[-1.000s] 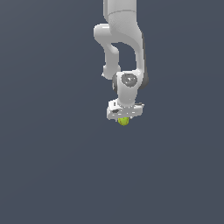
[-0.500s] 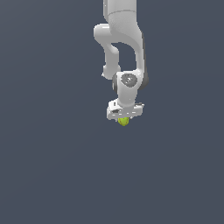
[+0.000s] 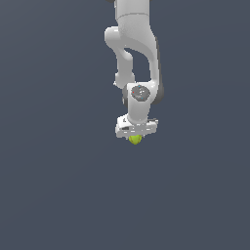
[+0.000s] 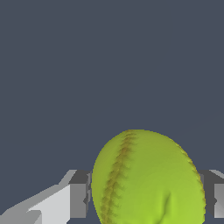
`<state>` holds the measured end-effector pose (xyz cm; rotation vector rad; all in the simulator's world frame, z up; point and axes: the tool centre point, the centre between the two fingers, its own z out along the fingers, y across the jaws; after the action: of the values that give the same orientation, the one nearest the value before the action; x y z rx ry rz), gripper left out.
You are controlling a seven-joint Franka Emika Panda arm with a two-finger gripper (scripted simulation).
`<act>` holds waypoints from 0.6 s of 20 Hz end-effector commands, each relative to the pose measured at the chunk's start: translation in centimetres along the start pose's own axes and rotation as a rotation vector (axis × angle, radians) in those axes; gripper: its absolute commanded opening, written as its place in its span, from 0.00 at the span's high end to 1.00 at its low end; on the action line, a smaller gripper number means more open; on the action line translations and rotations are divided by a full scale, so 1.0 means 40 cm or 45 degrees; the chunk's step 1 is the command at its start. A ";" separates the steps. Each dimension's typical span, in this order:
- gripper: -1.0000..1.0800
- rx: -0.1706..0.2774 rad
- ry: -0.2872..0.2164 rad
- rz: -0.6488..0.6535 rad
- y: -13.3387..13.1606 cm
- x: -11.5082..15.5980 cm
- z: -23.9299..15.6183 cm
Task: Pick up the object and move it to a goal position.
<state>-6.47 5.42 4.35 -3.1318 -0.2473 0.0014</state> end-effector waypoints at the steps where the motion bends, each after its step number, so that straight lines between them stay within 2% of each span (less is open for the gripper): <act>1: 1.00 0.000 0.002 0.000 0.023 0.027 -0.004; 12: 1.00 0.000 0.002 0.000 0.149 0.179 -0.016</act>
<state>0.55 1.22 4.84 -3.1320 -0.2459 0.0011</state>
